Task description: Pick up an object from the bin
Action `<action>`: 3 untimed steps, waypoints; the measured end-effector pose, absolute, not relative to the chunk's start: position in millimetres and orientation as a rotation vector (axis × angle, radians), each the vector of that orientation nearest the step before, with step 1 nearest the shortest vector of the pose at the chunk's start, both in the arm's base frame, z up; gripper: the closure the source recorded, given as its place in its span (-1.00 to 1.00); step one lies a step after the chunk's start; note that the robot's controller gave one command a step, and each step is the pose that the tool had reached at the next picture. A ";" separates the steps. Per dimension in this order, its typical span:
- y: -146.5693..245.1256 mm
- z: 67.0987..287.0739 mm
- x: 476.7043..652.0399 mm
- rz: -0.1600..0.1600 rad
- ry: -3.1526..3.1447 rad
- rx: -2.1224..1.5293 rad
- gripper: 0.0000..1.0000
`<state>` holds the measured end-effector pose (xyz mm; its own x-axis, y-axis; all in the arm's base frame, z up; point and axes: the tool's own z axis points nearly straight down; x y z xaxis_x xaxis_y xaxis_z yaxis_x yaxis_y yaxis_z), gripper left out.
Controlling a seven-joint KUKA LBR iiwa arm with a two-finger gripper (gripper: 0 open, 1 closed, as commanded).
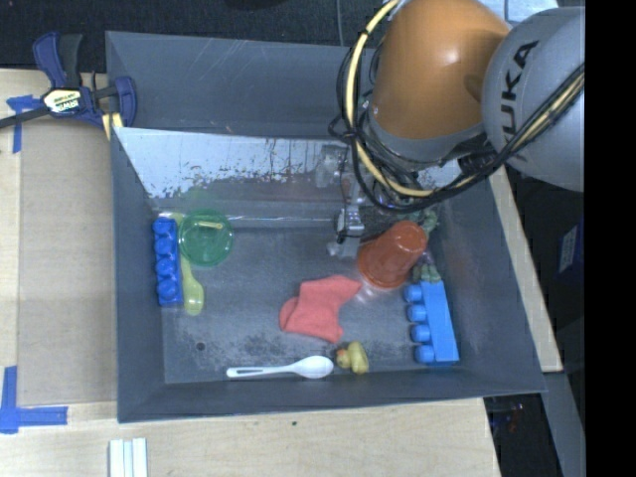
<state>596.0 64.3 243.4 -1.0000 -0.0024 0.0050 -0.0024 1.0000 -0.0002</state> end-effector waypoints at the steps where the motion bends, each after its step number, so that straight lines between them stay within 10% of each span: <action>1: 63.9 248.8 597.2 -0.001 -3.146 0.001 -1.00; 2: 33.0 170.2 589.2 -0.001 -3.148 -0.029 -1.00; 3: -4.2 156.8 553.4 -0.001 -3.146 0.250 -1.00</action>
Offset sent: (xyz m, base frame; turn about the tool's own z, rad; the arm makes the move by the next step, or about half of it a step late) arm -0.0185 -0.0699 -0.1734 0.0439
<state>553.4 -4.2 156.8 -0.9873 -0.1581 -0.0142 -0.1581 0.9874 -0.0003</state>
